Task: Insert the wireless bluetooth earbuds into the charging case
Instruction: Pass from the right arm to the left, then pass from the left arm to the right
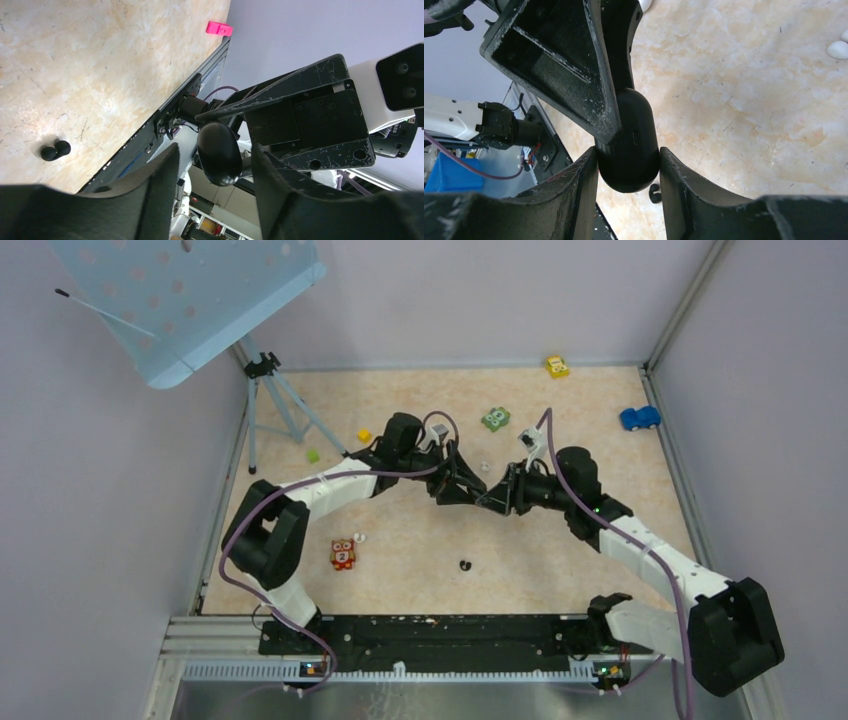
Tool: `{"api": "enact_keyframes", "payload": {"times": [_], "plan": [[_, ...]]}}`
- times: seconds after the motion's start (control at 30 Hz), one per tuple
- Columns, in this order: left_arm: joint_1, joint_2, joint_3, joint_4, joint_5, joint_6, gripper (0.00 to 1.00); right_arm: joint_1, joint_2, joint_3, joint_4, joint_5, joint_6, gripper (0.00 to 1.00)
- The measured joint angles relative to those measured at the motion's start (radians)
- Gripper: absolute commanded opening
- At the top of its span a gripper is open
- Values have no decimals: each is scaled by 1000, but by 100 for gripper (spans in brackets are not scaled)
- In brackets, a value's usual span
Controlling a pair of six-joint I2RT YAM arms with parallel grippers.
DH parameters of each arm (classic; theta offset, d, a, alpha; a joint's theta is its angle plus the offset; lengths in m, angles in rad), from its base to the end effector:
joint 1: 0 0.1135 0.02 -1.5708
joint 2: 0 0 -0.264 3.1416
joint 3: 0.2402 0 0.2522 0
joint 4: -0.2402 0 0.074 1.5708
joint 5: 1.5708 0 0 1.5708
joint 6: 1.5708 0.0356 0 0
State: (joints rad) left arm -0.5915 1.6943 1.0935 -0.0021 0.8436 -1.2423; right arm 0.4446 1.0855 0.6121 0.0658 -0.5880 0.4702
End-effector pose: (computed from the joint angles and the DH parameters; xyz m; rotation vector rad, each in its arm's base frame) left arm 0.2914 -0.2278 0.2311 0.2396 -2.5477 1.7190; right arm 0.2058 0.1199 0.2477 -0.3831 2.0620 1.1560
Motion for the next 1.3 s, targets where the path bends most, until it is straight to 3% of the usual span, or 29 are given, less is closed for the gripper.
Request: {"api": "enact_keyframes", "payload": {"times": [0.1,0.2,0.3,0.37,0.53,0.73,0.83,1.07,1.3], "plan": [[-5,0,2,2,0,8,41,0,-5,0,-9,4,-5,39],[-6,0,3,2,0,8,25,0,-6,-1,-12,8,-7,62],[-6,0,4,4,5,17,7,3,-9,-1,-15,19,-3,73],[-3,2,4,21,26,23,1,3,-13,0,-27,19,-4,76],[32,3,4,99,112,82,0,-21,-45,57,-142,-27,-18,79],[68,3,5,239,269,198,0,-182,-119,146,-167,-176,71,80],[66,3,6,293,362,265,0,-218,-151,113,-47,-245,197,80],[63,3,51,349,507,352,0,-217,-232,-65,229,-309,400,66],[63,3,70,382,537,357,0,-199,-251,-182,468,-280,576,72]]}}
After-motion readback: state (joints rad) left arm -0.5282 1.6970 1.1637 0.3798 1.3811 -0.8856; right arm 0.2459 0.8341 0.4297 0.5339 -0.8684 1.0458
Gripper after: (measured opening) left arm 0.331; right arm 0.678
